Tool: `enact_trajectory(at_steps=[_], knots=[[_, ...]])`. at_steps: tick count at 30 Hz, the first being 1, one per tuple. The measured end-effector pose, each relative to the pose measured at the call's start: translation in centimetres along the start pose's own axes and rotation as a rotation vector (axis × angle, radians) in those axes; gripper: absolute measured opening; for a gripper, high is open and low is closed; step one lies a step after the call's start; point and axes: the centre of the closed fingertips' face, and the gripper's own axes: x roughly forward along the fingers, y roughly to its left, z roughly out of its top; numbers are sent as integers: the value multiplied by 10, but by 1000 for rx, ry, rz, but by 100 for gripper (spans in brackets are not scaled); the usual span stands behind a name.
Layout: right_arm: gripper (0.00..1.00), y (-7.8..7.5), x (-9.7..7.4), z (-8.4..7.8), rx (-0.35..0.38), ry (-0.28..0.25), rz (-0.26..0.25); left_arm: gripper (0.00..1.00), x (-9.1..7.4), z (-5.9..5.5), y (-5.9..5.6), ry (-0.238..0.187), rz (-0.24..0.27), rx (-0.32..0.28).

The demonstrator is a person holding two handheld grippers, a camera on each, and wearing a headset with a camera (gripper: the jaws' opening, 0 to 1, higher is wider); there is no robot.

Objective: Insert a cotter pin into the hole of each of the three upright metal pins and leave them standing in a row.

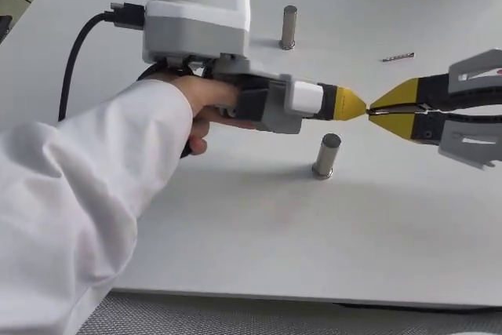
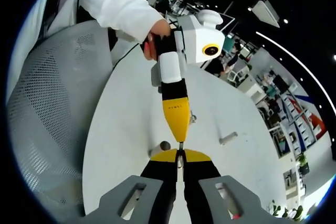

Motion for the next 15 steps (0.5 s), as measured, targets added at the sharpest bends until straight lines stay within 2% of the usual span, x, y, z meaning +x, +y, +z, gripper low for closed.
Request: enact_trajectory(at_steps=[5, 8, 11, 15], knots=[[0, 2, 1, 0, 44, -9, 14, 0, 0, -2, 0, 14, 11, -4], [0, 2, 2, -4, 54, 4, 14, 0, 0, -1, 2, 12, 22, 20], [0, 4, 2, -10, 122, 0, 27, 0, -4, -1, 4, 11, 31, 35], [5, 5, 0, -16, 232, -31, 45, 0, -9, -3, 6, 28, 55, 115]])
